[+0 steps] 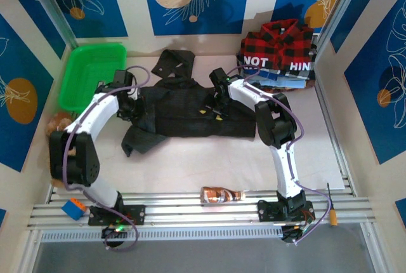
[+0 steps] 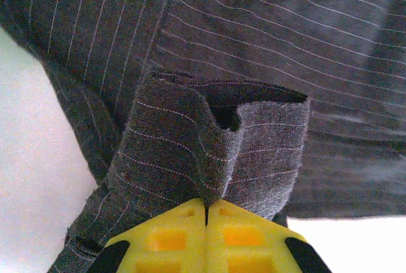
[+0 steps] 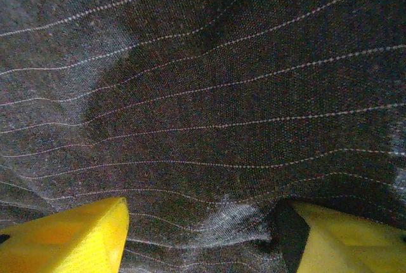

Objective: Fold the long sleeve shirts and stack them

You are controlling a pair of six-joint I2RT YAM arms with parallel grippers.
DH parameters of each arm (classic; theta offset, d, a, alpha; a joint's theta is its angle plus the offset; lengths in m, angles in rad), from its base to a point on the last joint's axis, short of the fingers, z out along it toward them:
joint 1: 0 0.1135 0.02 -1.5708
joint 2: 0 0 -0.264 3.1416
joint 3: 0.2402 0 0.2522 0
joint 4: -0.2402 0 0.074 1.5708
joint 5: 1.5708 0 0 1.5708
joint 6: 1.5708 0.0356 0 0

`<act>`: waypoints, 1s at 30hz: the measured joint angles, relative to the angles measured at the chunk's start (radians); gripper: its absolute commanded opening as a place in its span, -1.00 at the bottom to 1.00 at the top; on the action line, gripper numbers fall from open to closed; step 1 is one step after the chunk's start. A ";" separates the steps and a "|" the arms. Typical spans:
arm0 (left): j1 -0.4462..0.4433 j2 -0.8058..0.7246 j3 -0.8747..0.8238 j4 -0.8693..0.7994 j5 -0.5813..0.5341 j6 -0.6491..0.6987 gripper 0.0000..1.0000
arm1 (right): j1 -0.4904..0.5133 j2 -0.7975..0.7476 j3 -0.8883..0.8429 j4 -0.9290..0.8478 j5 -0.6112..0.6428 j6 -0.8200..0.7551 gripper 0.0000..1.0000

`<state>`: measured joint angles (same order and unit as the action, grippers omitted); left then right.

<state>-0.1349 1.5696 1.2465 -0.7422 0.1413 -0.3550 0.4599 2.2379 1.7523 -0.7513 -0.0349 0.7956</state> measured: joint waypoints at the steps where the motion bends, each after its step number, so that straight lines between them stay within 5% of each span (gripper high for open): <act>1: -0.003 -0.060 -0.016 -0.010 0.014 -0.003 -0.88 | -0.002 0.000 0.000 0.000 0.000 0.000 0.31; 13: -0.232 -1.057 -0.331 -0.343 0.252 -0.256 -0.83 | -0.048 0.000 0.000 0.020 -0.005 0.000 0.31; 21: -0.253 -1.096 -0.372 -0.712 0.298 -0.230 -0.85 | -0.092 -0.005 0.000 0.018 0.002 -0.021 0.32; 28: -0.254 -1.062 -0.389 -0.776 0.455 -0.158 0.38 | -0.124 -0.060 -0.079 -0.003 0.063 -0.047 0.33; 30: -0.254 -1.042 -0.370 -0.748 0.495 -0.159 0.51 | -0.135 -0.072 -0.097 -0.002 0.066 -0.051 0.33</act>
<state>-0.3885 0.5278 0.8768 -1.4899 0.6361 -0.5144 0.3248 2.1654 1.6550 -0.7536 0.0307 0.7444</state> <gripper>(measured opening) 0.698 0.662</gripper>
